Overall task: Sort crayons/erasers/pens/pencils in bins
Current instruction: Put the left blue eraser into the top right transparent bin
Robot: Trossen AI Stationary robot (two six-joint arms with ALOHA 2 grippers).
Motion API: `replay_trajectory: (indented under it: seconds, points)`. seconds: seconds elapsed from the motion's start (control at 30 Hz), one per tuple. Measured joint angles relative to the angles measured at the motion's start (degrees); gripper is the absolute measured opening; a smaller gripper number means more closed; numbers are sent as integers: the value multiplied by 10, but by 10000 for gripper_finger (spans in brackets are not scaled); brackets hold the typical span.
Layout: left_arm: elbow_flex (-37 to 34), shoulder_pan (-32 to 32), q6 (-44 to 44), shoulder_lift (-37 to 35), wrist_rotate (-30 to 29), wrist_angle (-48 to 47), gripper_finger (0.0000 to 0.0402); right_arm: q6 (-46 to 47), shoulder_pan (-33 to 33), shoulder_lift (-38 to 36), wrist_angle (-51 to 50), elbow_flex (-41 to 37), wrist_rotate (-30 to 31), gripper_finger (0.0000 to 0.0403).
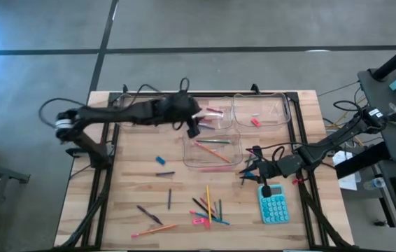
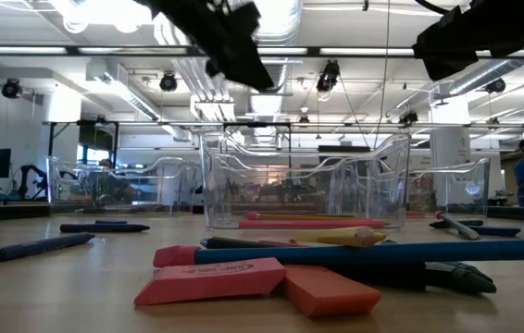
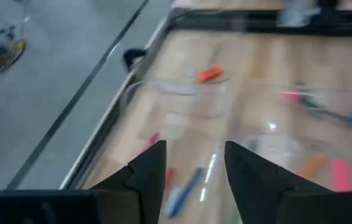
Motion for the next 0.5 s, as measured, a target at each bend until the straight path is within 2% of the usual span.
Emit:
replay_trajectory:
  seconds: [0.1, 0.3, 0.5]
  points:
    - [-15, -59, -10, -40, -13, -45, 148, 0, 0, 0, 0, 0, 0, 68]
    - [-42, -191, -124, -77, -95, -170, 148, 0, 0, 0, 1, 0, 0, 68]
    - [-86, -300, -272, -81, -102, -209, 148, -1, 0, 0, 6, 0, 0, 68]
